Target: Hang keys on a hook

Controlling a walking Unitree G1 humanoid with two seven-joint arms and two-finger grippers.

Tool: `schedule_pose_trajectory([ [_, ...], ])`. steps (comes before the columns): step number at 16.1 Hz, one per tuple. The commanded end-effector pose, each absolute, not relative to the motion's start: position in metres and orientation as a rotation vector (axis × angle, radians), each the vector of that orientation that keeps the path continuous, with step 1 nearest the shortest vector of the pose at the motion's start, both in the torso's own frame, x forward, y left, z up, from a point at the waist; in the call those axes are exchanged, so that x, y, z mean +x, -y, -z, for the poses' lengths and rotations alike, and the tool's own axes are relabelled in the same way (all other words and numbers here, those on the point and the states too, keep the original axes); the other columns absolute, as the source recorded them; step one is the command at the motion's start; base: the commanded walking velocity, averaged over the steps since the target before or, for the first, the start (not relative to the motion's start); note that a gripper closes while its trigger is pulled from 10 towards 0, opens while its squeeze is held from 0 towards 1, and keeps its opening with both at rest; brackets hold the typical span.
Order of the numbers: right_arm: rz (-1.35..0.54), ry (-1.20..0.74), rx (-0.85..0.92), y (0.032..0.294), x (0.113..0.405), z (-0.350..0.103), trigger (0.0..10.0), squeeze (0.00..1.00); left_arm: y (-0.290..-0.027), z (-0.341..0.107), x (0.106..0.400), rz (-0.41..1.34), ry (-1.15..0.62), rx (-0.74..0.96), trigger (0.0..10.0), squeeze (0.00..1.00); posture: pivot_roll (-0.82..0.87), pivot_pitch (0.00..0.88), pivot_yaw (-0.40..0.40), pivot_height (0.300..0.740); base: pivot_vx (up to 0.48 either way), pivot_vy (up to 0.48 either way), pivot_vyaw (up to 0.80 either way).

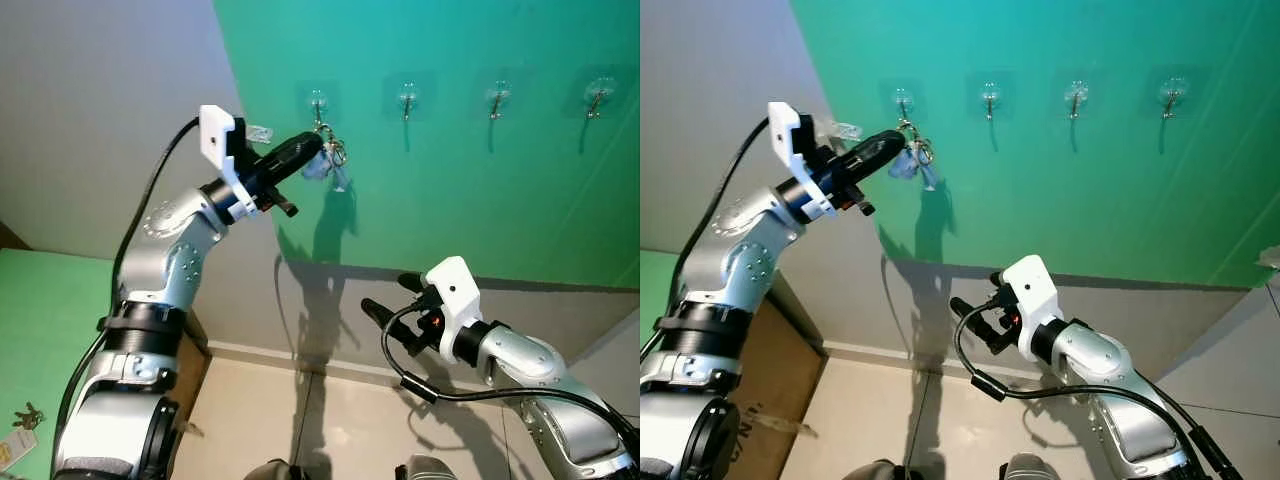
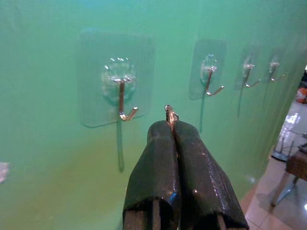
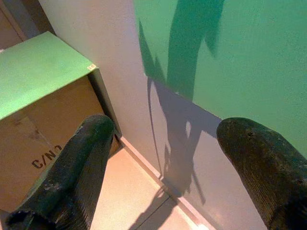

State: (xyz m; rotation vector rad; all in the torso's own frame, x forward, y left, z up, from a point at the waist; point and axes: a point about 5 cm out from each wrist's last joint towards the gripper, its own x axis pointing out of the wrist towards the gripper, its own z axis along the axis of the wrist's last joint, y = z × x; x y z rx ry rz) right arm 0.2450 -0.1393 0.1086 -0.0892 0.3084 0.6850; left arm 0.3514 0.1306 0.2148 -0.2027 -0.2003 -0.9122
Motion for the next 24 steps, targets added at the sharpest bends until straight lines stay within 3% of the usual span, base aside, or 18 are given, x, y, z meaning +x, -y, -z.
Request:
schedule_pose_trajectory([
  [1, -0.697, -0.297, -0.092, 0.136, 0.246, -0.11, 10.0, 0.0, -0.13, -0.219, 0.355, 0.926, 0.206, -0.182, 0.0, 0.0, -0.29, 0.046, 0.156, 0.72, 0.0, 0.0, 0.0],
  [18, -0.72, -0.31, -0.084, 0.137, 0.244, -0.11, 10.0, 0.0, -0.143, -0.219, 0.38, 0.772, 0.214, -0.352, 0.0, 0.0, -0.3, 0.033, 0.148, 0.72, 0.0, 0.0, 0.0],
  [24, -0.732, -0.315, -0.069, 0.137, 0.244, -0.111, 10.0, 0.0, -0.149, -0.185, 0.388, 0.653, 0.001, -0.372, 0.0, 0.0, -0.3, 0.027, 0.15, 0.72, 0.0, 0.0, 0.0],
])
